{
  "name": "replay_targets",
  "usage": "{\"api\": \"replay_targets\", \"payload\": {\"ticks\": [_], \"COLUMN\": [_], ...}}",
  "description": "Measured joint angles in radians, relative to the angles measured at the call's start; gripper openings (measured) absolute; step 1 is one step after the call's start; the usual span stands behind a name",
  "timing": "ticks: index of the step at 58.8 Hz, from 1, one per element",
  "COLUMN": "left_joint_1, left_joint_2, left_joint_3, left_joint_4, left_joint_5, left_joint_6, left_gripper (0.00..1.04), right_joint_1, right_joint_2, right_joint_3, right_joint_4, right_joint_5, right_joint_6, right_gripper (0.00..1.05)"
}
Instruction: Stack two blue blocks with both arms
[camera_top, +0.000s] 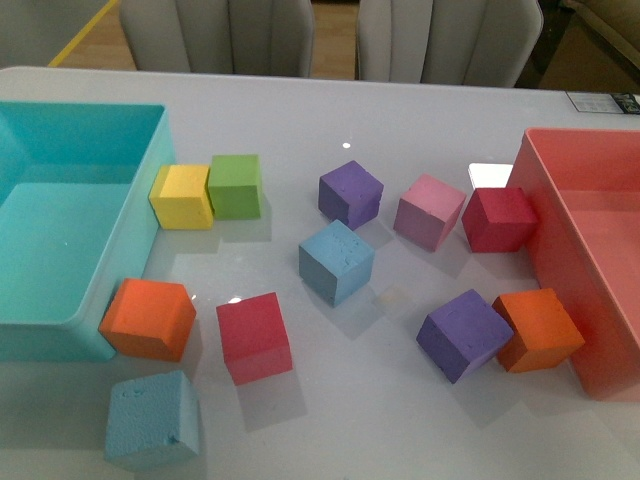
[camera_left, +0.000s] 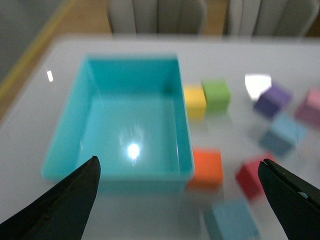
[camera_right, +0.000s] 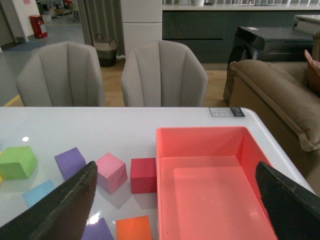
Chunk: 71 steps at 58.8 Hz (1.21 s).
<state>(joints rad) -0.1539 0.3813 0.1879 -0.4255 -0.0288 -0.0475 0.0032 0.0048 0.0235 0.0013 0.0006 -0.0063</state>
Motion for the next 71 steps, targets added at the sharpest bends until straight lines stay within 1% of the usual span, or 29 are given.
{"api": "replay_targets", "payload": {"ticks": [4, 6, 9, 13, 19, 24, 34, 43, 63, 71], "left_joint_1": [-0.084, -0.13, -0.175, -0.214, -0.267, -0.302, -0.344, -0.35, -0.365, -0.375], "left_joint_2": [0.101, 0.166, 0.252, 0.368, 0.615, 0.76, 0.995, 1.128, 1.288, 1.326], "left_joint_3": [0.0, 0.0, 0.002, 0.004, 0.01, 0.01, 0.016, 0.038, 0.095, 0.123], "left_joint_4": [0.032, 0.074, 0.136, 0.221, 0.374, 0.454, 0.578, 0.643, 0.7, 0.702], "left_joint_5": [-0.045, -0.064, -0.083, -0.095, -0.108, -0.123, -0.145, -0.156, -0.174, -0.154], "left_joint_6": [-0.033, -0.06, -0.095, -0.142, -0.252, -0.314, -0.403, -0.43, -0.456, -0.485], "left_gripper": [0.96, 0.96, 0.96, 0.96, 0.96, 0.96, 0.96, 0.96, 0.96, 0.96], "right_joint_1": [0.0, 0.0, 0.0, 0.0, 0.0, 0.0, 0.0, 0.0, 0.0, 0.0], "right_joint_2": [0.0, 0.0, 0.0, 0.0, 0.0, 0.0, 0.0, 0.0, 0.0, 0.0], "right_joint_3": [0.0, 0.0, 0.0, 0.0, 0.0, 0.0, 0.0, 0.0, 0.0, 0.0], "right_joint_4": [0.0, 0.0, 0.0, 0.0, 0.0, 0.0, 0.0, 0.0, 0.0, 0.0], "right_joint_5": [0.0, 0.0, 0.0, 0.0, 0.0, 0.0, 0.0, 0.0, 0.0, 0.0], "right_joint_6": [0.0, 0.0, 0.0, 0.0, 0.0, 0.0, 0.0, 0.0, 0.0, 0.0], "right_gripper": [0.95, 0.96, 0.96, 0.96, 0.96, 0.96, 0.96, 0.96, 0.96, 0.96]}}
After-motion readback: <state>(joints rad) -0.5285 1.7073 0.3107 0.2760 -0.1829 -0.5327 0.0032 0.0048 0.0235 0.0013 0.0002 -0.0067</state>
